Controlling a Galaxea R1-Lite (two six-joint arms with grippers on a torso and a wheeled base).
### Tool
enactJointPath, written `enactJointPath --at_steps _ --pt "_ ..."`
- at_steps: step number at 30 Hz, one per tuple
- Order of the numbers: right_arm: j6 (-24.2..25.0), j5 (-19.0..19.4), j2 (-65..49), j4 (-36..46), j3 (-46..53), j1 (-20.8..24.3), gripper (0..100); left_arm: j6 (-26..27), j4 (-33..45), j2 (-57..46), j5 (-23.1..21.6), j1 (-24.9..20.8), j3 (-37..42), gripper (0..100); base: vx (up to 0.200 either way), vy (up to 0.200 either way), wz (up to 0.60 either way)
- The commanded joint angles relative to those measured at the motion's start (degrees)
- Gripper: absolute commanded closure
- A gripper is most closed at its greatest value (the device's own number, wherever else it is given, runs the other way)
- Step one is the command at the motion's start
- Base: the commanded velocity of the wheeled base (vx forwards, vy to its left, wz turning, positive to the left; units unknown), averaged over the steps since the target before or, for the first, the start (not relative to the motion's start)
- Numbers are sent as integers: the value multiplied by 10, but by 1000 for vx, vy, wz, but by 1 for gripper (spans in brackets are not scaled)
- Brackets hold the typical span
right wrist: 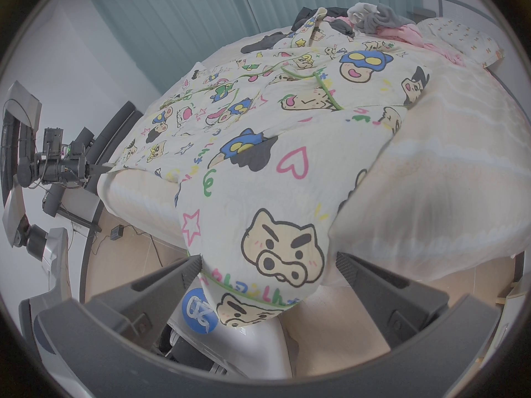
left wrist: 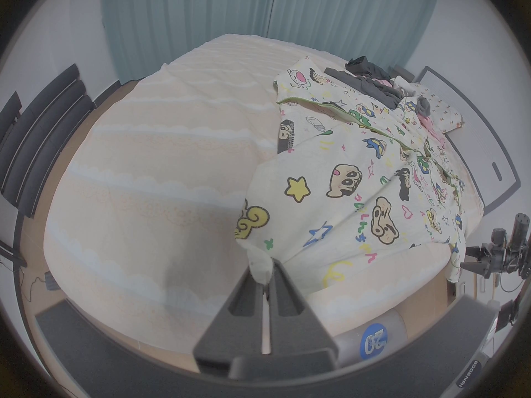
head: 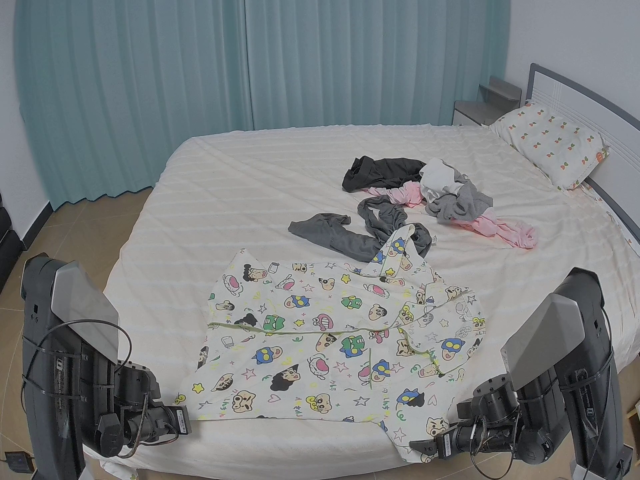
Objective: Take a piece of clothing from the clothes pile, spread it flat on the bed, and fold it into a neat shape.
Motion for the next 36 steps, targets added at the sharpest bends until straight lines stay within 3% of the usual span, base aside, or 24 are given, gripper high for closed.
enactJointPath --at_steps 1,9,10,25,30,36 --pt "3 1 4 -6 -19 2 0 0 0 4 0 9 -3 100 0 0 0" --pt "28 11 4 -6 -26 3 0 0 0 9 -1 19 -11 100 0 0 0" --pt "29 15 2 -6 -26 3 100 0 0 12 -1 19 -11 100 0 0 0" --pt "19 49 -36 -6 22 -28 100 37 -6 9 -2 13 14 100 0 0 0" --pt "-12 51 -37 -6 42 -49 100 36 2 7 -3 9 15 100 0 0 0" --pt "-22 50 -33 7 49 -49 100 40 96 -35 -5 0 14 100 0 0 0"
